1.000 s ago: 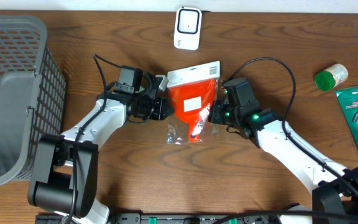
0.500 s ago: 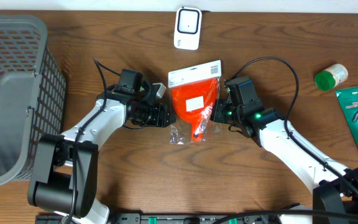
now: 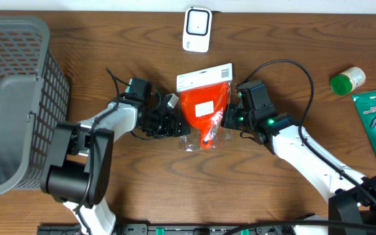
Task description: Scan the item barcode
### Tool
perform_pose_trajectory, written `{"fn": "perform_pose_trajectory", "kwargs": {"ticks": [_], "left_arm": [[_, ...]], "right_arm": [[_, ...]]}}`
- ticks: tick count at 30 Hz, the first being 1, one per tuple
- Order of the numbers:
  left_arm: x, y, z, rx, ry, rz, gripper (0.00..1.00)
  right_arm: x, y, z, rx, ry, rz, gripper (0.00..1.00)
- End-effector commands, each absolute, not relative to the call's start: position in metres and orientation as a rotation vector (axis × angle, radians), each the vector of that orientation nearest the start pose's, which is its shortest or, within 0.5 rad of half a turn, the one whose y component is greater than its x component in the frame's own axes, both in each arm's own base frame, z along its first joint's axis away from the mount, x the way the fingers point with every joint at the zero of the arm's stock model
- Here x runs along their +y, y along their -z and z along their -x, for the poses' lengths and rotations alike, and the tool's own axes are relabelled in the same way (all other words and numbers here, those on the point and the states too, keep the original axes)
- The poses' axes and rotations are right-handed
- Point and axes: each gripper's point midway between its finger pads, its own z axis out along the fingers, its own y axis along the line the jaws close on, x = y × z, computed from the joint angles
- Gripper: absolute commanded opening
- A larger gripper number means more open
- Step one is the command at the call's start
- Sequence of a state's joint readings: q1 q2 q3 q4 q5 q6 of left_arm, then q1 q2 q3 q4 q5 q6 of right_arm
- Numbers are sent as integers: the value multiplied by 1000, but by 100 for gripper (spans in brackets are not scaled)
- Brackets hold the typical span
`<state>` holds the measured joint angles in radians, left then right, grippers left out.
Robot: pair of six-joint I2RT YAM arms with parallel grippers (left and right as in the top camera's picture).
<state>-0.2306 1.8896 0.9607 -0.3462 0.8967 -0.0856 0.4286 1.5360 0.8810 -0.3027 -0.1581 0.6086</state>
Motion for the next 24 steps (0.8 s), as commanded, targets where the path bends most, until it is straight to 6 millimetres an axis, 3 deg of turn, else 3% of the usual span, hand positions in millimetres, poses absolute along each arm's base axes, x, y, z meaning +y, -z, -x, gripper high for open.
{"fn": "perform_pose_trajectory", "kwargs": {"ticks": [1,13,19,24], "left_arm": [[-217,-32,-304,2652,1477,-354,62],[-211,-10,-308,2698,1477,-276,62],[-177,-5,-331,2685,1392,-126,62],[-151,11,-335,2742,1261,-29,62]], "right_arm": [[183,-82,-337,2602,-598,-146,1],[183,-82,-336,2604,-601,-145,1],[183,-82,-337,2604,-601,-145,1],[183,-82,-336,2604,-601,-145,1]]}}
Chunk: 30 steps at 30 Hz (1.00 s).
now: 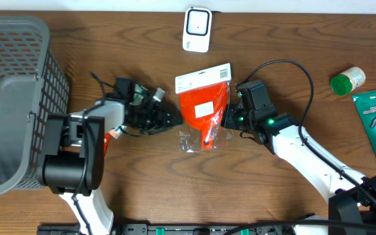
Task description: Scan the item barcode
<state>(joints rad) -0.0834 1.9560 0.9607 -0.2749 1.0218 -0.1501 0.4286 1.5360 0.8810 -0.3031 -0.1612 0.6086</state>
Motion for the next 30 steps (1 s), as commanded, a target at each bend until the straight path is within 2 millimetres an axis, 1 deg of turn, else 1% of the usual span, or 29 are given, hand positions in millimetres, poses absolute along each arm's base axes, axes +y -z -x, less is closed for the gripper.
{"fn": "perform_pose_trajectory", "kwargs": {"ticks": [1,5,9,12,14,17,22,28,29,30], "left_arm": [[-150,12,-335,2746,1257,-22,62],[-151,16,-328,2762,1271,-11,62],[-160,16,-324,2738,1379,-14,62],[-162,21,-324,2744,1415,38,62],[-165,22,-323,2736,1457,43,62],[-175,20,-319,2711,1536,12,62],[-194,20,-314,2723,1553,-37,62],[-225,16,-310,2713,1577,-115,62],[-228,15,-310,2710,1580,-119,57],[-229,14,-312,2706,1583,-114,43]], "right_arm": [[183,-82,-336,2604,-601,-145,1],[183,-82,-337,2603,-601,-145,1],[183,-82,-336,2604,-601,-145,1],[183,-82,-336,2604,-601,-145,1],[183,-82,-336,2604,-602,-145,1],[183,-82,-337,2603,-602,-145,1],[183,-82,-337,2603,-602,-145,1],[184,-82,-336,2605,-611,-142,1],[185,-82,-336,2606,-612,-142,1],[185,-82,-336,2606,-614,-140,1]]}}
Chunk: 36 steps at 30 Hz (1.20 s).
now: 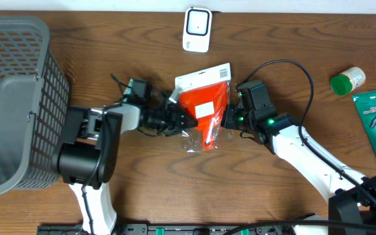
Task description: Scan the item barcode
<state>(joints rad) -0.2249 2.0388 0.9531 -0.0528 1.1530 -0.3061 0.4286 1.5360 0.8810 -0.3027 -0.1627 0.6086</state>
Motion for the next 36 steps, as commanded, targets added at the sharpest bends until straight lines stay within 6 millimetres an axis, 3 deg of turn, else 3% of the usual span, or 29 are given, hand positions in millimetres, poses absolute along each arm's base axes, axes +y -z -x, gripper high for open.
{"fn": "perform_pose_trajectory", "kwargs": {"ticks": [1,2,3,14,28,32,36], "left_arm": [[-229,14,-313,2702,1584,-110,21],[-229,13,-313,2702,1584,-104,8],[-228,13,-314,2700,1583,-100,7],[-225,3,-318,2668,1610,-93,7],[-228,-69,-334,2493,1563,-224,7],[-228,-81,-336,2469,1554,-228,7],[-228,-80,-336,2476,1545,-222,7]], "right_arm": [[185,-82,-335,2607,-618,-139,1],[186,-83,-335,2609,-625,-137,1],[186,-83,-335,2608,-624,-137,1],[186,-90,-336,2588,-633,-132,1],[189,-119,-333,2517,-684,-96,1],[191,-121,-333,2515,-698,-90,1],[190,-119,-331,2524,-694,-92,1]]}}
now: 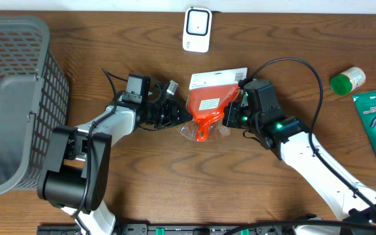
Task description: Scan the item barcode
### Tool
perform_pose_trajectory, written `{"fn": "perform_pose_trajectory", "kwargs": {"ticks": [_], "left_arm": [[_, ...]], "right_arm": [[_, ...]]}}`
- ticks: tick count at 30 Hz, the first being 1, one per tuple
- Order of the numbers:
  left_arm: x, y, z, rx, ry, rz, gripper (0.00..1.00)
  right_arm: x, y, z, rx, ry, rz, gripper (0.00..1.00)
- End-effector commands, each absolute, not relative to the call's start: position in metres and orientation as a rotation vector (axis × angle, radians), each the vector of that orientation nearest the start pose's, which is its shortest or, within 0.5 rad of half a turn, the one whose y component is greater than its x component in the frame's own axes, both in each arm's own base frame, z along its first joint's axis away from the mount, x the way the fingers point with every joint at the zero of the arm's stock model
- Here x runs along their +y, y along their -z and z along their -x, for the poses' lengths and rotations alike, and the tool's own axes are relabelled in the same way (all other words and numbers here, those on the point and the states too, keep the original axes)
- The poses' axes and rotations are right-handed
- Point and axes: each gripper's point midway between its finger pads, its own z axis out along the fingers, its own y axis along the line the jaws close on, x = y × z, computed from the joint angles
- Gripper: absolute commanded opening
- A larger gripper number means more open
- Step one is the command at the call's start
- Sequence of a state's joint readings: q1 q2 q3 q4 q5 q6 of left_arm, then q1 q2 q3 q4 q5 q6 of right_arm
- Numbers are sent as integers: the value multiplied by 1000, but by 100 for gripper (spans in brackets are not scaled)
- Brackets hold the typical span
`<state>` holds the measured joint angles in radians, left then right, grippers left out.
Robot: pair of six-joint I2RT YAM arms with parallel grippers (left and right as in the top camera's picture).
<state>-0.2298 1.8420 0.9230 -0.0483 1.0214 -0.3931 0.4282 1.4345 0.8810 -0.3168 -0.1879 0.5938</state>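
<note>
The item is an orange tool in a clear bag with a white barcode card (pixel 209 106), lying mid-table with the card end toward the back. My right gripper (pixel 230 118) is at the bag's right edge and looks shut on it. My left gripper (pixel 183 117) has its tips against the bag's lower left edge; the overhead view does not show whether they pinch the bag. The white scanner (pixel 197 29) lies at the table's back edge, above the item and apart from it.
A large grey mesh basket (pixel 18 98) fills the left side. A green-capped bottle (pixel 346 80) and a green packet lie at the far right. Cables trail from both wrists over the wooden table (pixel 142 189).
The bag has shifted right and slightly toward the back, with my right gripper moved along at its right edge. My left gripper followed rightward and stays at the bag's left edge.
First both grippers flanked the bag, left and right. Then my left gripper was drawn back to the left, clear of the bag, while the right one stayed. After that the left tips were back at the bag's left edge. Now the bag sits further right between both grippers.
</note>
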Motion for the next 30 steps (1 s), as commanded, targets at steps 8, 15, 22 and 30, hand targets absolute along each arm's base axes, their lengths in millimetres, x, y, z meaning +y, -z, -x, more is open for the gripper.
{"fn": "perform_pose_trajectory", "kwargs": {"ticks": [8,15,22,30], "left_arm": [[-224,-73,-338,2506,1488,-202,7],[-209,-49,-337,2616,1313,-137,52],[-207,-43,-339,2635,1268,-126,66],[-210,-15,-337,2683,1277,-101,67]], "right_arm": [[187,-118,-331,2527,-671,-77,1],[181,-112,-327,2559,-642,-96,1],[181,-112,-328,2556,-639,-98,1],[181,-113,-328,2555,-641,-97,1]]}}
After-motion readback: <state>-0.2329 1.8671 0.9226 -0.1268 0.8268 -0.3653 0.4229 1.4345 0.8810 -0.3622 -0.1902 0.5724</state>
